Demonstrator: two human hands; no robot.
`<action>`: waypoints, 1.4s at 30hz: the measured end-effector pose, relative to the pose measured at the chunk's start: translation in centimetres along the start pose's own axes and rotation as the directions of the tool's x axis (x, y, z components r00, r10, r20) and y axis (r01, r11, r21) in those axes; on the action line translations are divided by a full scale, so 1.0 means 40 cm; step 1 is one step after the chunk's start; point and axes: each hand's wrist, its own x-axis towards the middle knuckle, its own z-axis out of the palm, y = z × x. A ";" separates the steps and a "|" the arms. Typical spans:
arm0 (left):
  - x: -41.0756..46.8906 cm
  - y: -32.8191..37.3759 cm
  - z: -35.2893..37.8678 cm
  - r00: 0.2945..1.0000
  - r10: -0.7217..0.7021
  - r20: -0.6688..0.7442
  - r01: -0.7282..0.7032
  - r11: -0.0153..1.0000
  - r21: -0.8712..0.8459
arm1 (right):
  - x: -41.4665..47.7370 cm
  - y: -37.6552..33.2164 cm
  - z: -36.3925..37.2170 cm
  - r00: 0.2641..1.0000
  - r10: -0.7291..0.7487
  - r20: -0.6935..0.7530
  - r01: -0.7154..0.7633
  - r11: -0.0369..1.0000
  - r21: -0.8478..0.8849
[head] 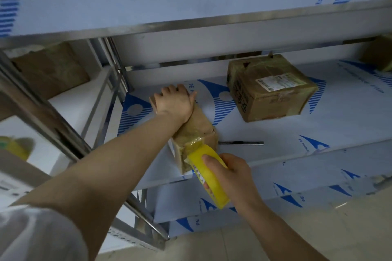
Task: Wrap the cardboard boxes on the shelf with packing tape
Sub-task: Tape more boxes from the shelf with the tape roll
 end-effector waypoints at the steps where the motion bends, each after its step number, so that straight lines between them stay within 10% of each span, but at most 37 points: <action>1: 0.008 -0.008 -0.004 1.000 -0.020 0.010 0.020 0.999 -0.027 | -0.003 0.001 0.000 1.000 0.000 0.004 0.000 1.000 0.001; 9: -0.129 0.038 -0.016 0.988 0.040 0.149 -0.047 0.998 0.043 | 0.007 0.013 0.011 0.999 -0.010 0.044 0.010 1.000 0.014; 14: -0.144 0.005 0.011 0.989 0.146 -0.039 -0.149 0.985 -0.084 | 0.010 0.021 0.022 0.998 -0.032 0.057 0.031 0.999 0.025; 19: -0.188 -0.078 0.034 0.835 0.517 -0.185 -0.546 0.819 -0.177 | 0.030 0.026 0.029 0.996 -0.034 0.082 0.030 0.999 0.045; 25: -0.168 -0.123 0.019 0.774 0.621 -0.128 -0.633 0.762 -0.136 | 0.053 0.020 0.059 0.984 0.089 0.156 -0.112 0.983 0.146; 36: -0.171 -0.179 -0.012 0.905 0.396 0.159 -0.275 0.826 -0.491 | 0.066 0.020 0.110 0.934 0.151 0.324 -0.224 0.954 0.202; 39: -0.212 -0.174 -0.024 0.984 0.045 0.172 0.125 0.513 -0.849 | 0.065 0.010 0.121 0.936 0.154 0.317 -0.234 0.944 0.233; 42: -0.233 -0.174 -0.019 0.912 -0.314 0.264 0.358 0.293 -0.887 | 0.064 -0.008 0.136 0.929 0.158 0.333 -0.263 0.917 0.301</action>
